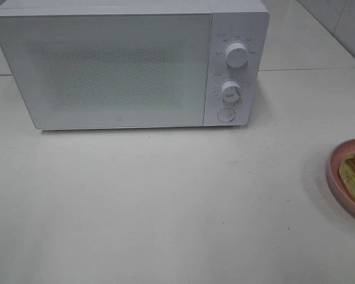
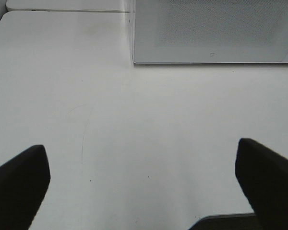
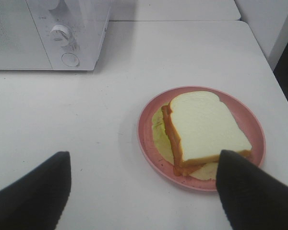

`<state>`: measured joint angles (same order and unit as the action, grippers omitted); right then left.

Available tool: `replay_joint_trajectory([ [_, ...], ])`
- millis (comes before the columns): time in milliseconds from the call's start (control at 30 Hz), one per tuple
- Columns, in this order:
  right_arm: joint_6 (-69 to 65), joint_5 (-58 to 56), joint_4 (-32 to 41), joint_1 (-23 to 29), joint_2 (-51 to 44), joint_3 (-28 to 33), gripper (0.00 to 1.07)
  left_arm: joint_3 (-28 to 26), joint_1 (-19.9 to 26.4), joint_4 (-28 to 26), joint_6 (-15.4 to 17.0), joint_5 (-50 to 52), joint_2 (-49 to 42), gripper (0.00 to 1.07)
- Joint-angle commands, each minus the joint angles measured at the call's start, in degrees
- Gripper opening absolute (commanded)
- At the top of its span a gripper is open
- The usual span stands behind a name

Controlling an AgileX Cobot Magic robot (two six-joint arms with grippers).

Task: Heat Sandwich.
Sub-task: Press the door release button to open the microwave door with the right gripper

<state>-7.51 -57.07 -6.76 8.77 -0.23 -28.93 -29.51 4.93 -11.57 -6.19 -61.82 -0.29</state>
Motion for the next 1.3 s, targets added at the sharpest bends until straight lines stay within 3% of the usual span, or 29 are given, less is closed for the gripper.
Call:
replay_joint_trajectory([
  [33,0.2,0.7,-0.2,-0.2,-1.1,-0.6,0.75,0.1,-0.3,-0.1,0.3,0.2,-1.0,0.98],
  [1300,0.2,29.3,-0.2,-0.2,30.7,-2.0,0.75,0.1,-0.3,-0.1,0.3,0.2,-1.0,0.98],
])
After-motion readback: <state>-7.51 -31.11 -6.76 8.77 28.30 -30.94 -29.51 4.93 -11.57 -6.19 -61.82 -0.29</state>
